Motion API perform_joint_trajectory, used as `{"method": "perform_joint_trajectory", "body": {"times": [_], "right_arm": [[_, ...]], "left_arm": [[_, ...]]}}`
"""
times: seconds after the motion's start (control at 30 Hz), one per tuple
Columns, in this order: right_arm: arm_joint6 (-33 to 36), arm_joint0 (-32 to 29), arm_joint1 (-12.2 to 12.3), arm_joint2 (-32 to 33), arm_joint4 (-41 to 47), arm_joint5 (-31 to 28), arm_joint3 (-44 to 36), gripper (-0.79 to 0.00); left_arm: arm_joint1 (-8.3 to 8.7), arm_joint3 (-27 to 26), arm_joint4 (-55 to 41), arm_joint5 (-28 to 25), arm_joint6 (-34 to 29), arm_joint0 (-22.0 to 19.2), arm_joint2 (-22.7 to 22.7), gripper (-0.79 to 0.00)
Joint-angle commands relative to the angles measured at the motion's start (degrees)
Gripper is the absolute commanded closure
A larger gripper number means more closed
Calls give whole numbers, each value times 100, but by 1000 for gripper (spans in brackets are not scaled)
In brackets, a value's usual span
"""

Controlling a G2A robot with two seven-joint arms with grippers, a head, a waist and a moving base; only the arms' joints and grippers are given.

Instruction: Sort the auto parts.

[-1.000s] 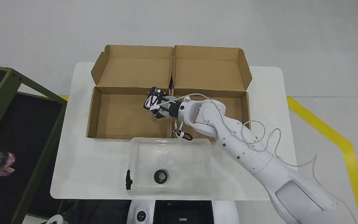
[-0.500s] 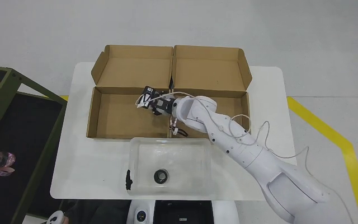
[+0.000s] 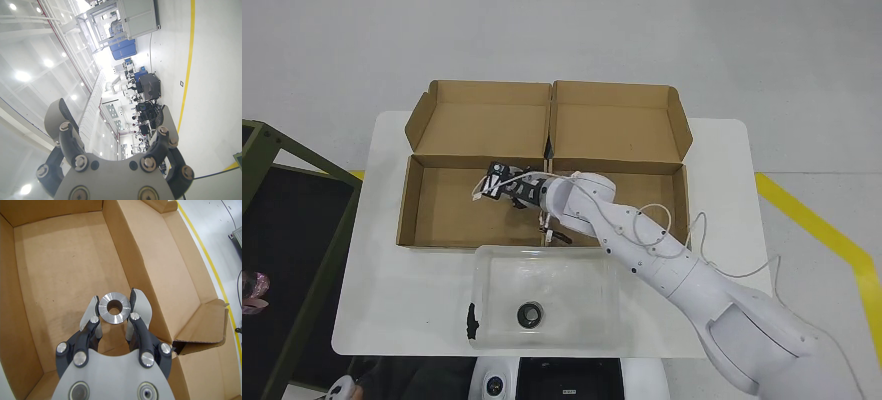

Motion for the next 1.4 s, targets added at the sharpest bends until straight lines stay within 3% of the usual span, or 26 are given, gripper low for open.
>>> {"method": "perform_joint_trajectory", "body": {"times": [0.0, 0.07, 0.23, 0.37, 0.73, 1.07, 1.23, 1.37], "right_arm": [[38, 11, -31, -10, -27, 2, 56, -89], [70, 25, -70, -18, -50, -1, 117, -151], [185, 66, -161, -40, -152, 3, 255, -203], [210, 81, -216, -25, -219, -9, 331, -342], [149, 8, -235, 200, -383, -163, 129, -382], [238, -454, -10, 645, -598, -749, -1261, -437], [357, -841, 145, 892, -720, -1165, -2077, -388], [444, -1256, 284, 1113, -743, -1533, -2763, -437]], "left_arm": [[0, 0, 0, 0, 0, 0, 0, -785], [0, 0, 0, 0, 0, 0, 0, -785], [0, 0, 0, 0, 0, 0, 0, -785], [0, 0, 0, 0, 0, 0, 0, -785], [0, 0, 0, 0, 0, 0, 0, -785], [0, 0, 0, 0, 0, 0, 0, -785], [0, 0, 0, 0, 0, 0, 0, -785], [0, 0, 0, 0, 0, 0, 0, -785]]}}
